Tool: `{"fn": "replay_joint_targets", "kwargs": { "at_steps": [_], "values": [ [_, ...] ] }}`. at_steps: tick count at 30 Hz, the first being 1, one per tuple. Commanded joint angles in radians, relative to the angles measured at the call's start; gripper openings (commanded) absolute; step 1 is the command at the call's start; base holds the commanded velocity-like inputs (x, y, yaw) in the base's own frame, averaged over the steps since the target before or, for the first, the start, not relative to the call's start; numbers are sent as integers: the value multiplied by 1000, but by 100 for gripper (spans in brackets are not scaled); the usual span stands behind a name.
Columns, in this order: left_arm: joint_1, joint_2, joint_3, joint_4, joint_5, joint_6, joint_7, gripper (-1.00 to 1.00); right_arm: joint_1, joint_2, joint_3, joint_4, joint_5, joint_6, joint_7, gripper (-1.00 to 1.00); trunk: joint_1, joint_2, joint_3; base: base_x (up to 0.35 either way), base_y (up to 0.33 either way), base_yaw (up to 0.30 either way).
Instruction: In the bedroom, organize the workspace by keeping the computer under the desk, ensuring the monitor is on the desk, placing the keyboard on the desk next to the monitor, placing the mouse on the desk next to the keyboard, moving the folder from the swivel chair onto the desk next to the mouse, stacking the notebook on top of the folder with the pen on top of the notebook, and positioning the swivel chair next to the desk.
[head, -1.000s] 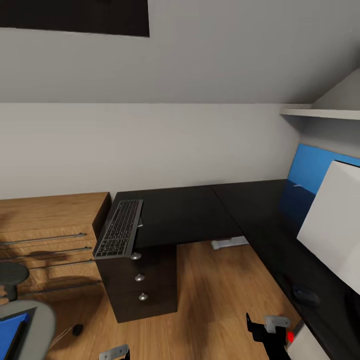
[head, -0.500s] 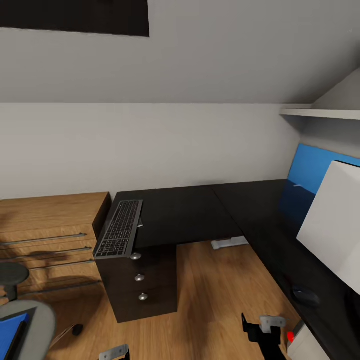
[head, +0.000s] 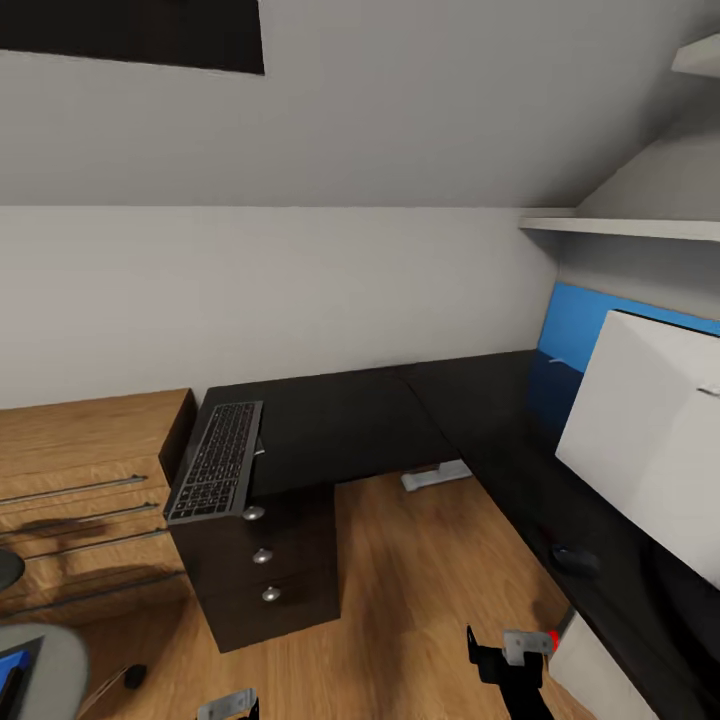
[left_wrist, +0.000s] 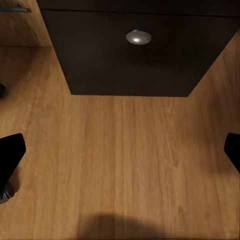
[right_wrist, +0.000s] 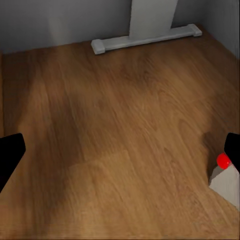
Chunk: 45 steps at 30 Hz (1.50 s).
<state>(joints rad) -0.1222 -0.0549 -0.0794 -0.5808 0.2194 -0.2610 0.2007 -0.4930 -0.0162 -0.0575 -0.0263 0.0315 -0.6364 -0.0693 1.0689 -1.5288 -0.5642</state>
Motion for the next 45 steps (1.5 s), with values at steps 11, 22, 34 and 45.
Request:
{"fn": "replay_joint_targets", "kwargs": {
  "at_steps": [11, 22, 34, 45],
  "values": [
    [-1, 1, -9, 1, 9, -4, 8, 100, -1, 2, -5, 0, 3, -3, -2, 100, 0, -1, -1, -198, 224, -268],
    [-1, 1, -10, 1, 8, -4, 8, 100, -1, 2, -8, 0, -1, -3, -4, 100, 0, -1, -1, -45, 147, -270],
    [-1, 1, -10, 0, 9, -4, 8, 100, -1, 1, -11, 0, -3, -3, -4, 100, 0, -1, -3, -2, 111, -251],
    [-1, 1, -9, 1, 8, -4, 8, 100, -1, 0, -7, 3, 0, -3, -4, 100, 0, -1, -5, 0, 6, -52]
  ]
}}
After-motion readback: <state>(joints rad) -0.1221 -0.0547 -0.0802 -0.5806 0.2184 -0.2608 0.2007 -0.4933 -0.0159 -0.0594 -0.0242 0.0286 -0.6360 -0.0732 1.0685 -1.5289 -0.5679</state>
